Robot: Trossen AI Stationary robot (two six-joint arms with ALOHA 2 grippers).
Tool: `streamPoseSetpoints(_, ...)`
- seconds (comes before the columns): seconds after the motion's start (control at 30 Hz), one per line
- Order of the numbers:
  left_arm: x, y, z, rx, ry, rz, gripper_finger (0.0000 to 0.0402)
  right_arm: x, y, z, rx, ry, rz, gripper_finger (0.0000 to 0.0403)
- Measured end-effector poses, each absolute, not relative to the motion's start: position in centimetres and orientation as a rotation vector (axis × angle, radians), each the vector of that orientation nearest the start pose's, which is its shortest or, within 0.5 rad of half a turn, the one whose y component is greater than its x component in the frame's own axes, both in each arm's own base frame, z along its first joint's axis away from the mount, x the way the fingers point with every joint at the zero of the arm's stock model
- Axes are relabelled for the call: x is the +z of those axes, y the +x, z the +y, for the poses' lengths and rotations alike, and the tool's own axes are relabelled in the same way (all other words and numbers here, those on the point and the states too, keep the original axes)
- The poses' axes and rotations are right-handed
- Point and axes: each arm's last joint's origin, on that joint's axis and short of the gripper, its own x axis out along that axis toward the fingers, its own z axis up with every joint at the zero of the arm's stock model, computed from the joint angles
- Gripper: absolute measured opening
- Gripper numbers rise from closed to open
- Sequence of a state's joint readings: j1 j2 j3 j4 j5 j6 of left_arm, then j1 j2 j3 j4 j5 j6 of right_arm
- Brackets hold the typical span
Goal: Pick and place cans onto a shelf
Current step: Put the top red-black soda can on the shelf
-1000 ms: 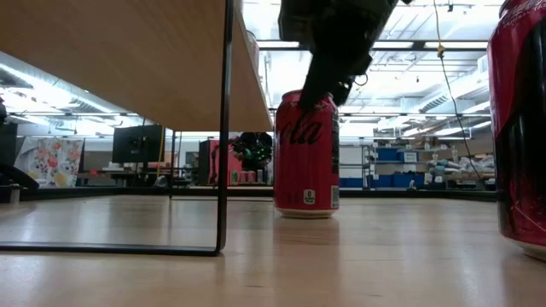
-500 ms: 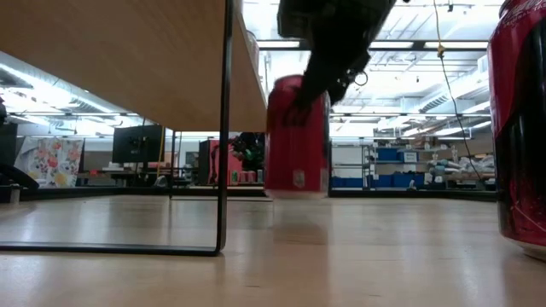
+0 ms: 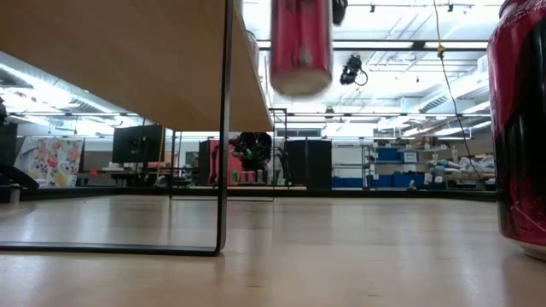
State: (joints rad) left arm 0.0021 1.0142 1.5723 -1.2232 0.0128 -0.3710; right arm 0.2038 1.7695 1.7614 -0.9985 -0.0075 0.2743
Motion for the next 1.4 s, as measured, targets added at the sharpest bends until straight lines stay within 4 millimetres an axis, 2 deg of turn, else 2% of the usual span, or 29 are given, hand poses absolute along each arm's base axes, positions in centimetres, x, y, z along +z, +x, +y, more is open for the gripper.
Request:
streamPoseSetpoints(0.17,44.9,13.3,0.0,0.113,-0.362,0.659,0.0325,36.7,36.2,8.0,0.068,0.172,0.925,0.0318)
streamPoseSetpoints(0.3,44.9,13.3,0.0,0.112,-0.362,0.653,0.0325,37.5,36.5,8.4,0.041,0.151,0.843,0.0318)
streamPoseSetpoints(0.53,45.2,13.5,0.0,0.105,-0.363,0.618,0.0325,37.4,37.9,8.8,0.012,0.142,0.747,0.0318)
streamPoseSetpoints(0.73,45.2,13.5,0.0,0.105,-0.364,0.614,0.0325,35.9,39.1,9.2,0.026,0.105,0.77,0.0318)
streamPoseSetpoints(1.03,45.2,13.5,0.0,0.106,-0.366,0.615,0.0325,35.4,39.4,9.3,0.045,0.09,0.784,0.0319)
streamPoseSetpoints(1.4,45.2,13.5,0.0,0.106,-0.366,0.615,0.0325,35.4,39.4,9.3,0.048,0.072,0.775,0.0341)
